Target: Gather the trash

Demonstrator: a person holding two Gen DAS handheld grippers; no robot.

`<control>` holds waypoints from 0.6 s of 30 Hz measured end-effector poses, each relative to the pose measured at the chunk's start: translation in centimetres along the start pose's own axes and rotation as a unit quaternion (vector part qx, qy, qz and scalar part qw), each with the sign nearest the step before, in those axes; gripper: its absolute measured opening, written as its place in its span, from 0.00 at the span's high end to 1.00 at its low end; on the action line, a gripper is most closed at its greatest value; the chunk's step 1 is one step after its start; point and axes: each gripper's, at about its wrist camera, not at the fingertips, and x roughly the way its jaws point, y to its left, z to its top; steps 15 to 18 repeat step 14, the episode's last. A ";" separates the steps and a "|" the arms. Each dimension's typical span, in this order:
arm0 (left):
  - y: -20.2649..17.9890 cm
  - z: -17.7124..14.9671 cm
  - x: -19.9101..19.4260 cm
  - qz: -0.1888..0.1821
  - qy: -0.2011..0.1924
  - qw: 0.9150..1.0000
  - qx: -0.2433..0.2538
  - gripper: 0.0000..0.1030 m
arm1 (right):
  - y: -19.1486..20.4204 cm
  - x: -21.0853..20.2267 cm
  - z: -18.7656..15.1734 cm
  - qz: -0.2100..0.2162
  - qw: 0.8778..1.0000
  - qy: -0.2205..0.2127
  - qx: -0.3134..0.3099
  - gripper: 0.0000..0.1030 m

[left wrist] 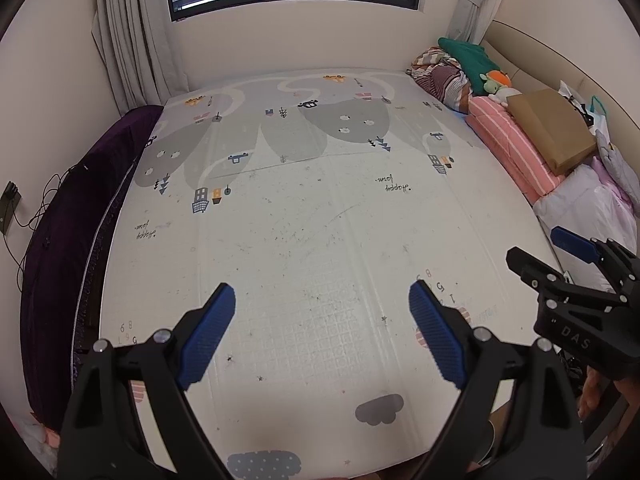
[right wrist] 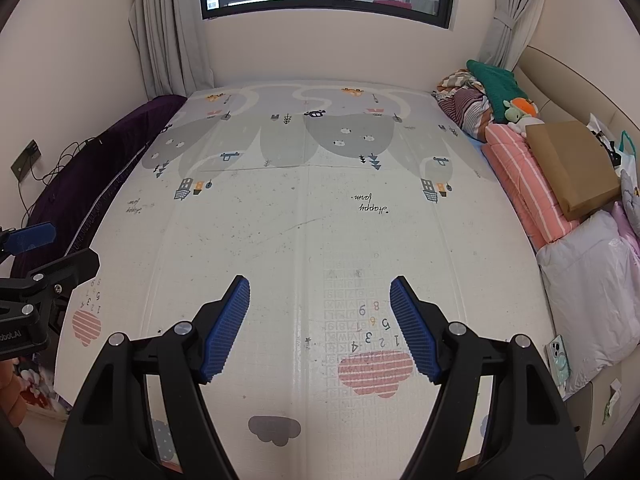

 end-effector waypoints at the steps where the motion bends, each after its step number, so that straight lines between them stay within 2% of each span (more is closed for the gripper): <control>1: 0.0 0.0 0.0 0.000 0.000 1.000 0.001 0.14 | 0.0 0.0 0.0 0.000 1.000 0.000 0.000 0.32; 18: 0.5 0.0 0.2 0.004 0.010 1.000 -0.013 0.14 | 0.3 -0.1 0.0 0.000 1.000 -0.001 -0.001 0.32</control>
